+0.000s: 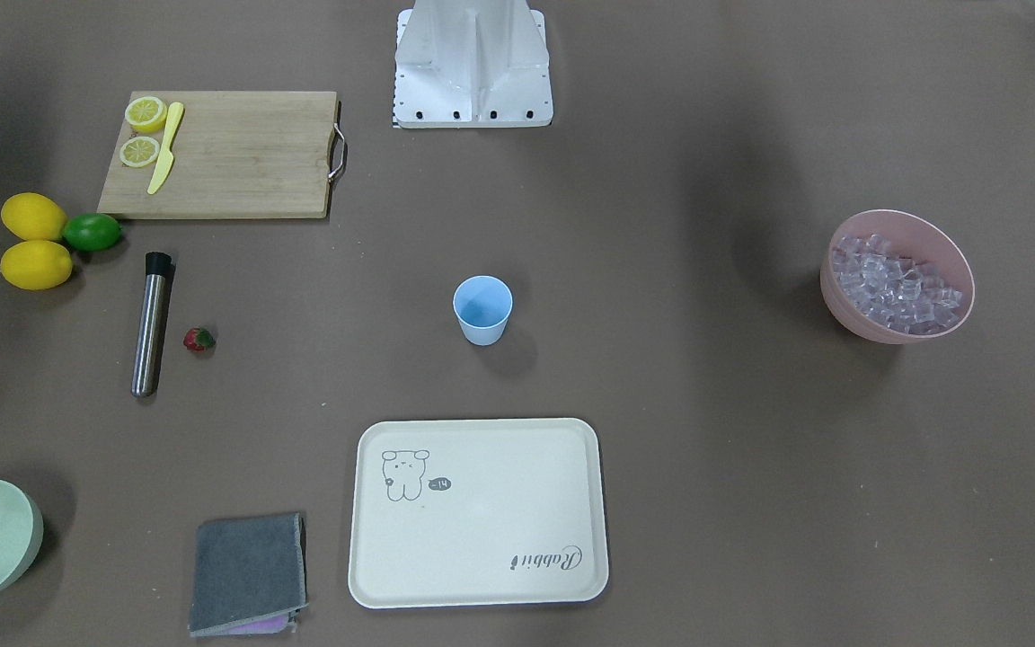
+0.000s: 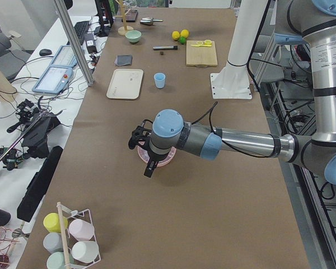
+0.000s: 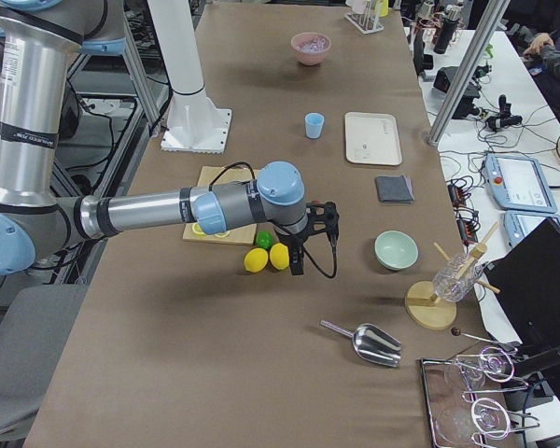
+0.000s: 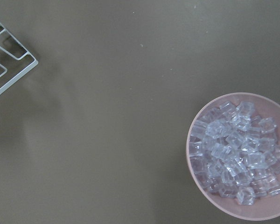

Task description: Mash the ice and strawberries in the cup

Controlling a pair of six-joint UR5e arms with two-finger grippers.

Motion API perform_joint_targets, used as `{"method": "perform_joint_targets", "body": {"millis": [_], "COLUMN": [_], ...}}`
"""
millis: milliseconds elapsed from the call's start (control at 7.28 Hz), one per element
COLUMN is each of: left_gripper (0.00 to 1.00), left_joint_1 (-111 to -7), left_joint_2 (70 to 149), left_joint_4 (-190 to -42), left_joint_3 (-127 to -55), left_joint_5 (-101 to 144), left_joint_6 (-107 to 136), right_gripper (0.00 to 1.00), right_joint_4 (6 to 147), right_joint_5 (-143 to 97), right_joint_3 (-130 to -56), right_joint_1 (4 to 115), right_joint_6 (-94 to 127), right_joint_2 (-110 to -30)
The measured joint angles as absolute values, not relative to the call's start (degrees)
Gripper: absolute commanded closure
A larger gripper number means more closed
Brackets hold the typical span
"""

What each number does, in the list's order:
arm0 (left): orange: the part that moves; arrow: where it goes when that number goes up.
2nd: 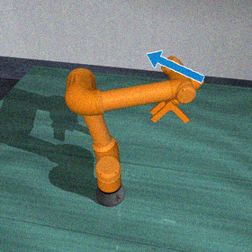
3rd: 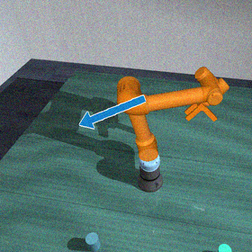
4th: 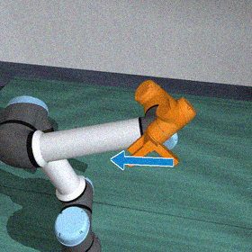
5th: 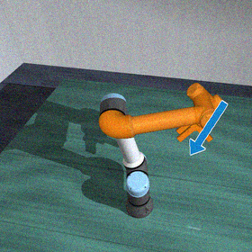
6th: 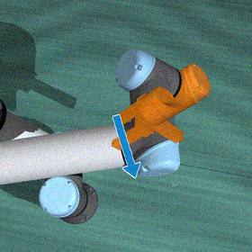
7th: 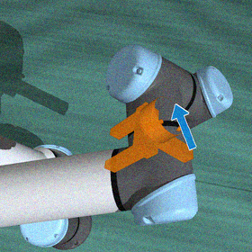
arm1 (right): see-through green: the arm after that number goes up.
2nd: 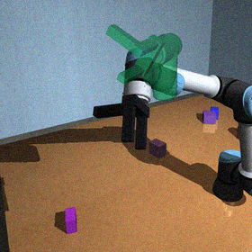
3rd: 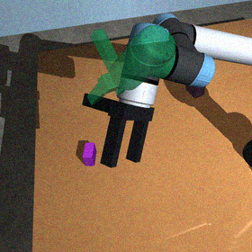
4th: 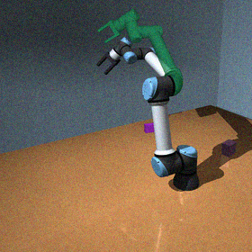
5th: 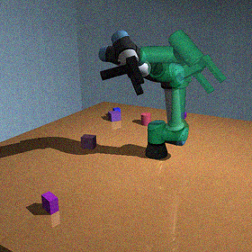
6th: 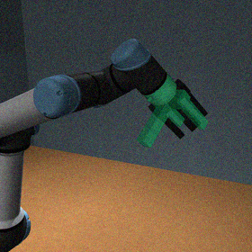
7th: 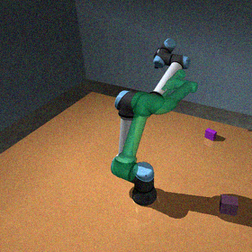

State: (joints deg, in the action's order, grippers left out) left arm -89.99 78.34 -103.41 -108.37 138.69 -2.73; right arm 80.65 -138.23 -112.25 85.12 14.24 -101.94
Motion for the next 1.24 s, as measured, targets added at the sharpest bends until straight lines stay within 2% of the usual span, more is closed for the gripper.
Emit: {"method": "perform_joint_targets", "body": {"millis": [275,824,1236], "left_gripper": [0.02,0.02,0.02], "left_joint_1": [-84.7,-66.0,-61.6], "left_joint_2": [78.9,79.5,81.7], "left_joint_4": [-107.6,-122.7,-124.8], "left_joint_3": [-108.6,-107.4,-105.0], "left_joint_5": [137.9,130.9,127.6], "left_joint_6": [6.5,32.6,36.6], "right_gripper": [0.0,0.0,0.0], "right_joint_4": [76.7,72.6,72.2], "right_joint_5": [-135.9,-133.3,-133.1], "right_joint_3": [-112.4,-112.4,-112.4], "right_joint_1": [79.5,73.6,73.2], "right_joint_6": [24.5,33.1,33.3], "right_joint_2": [-100.2,-98.6,-98.4]}}
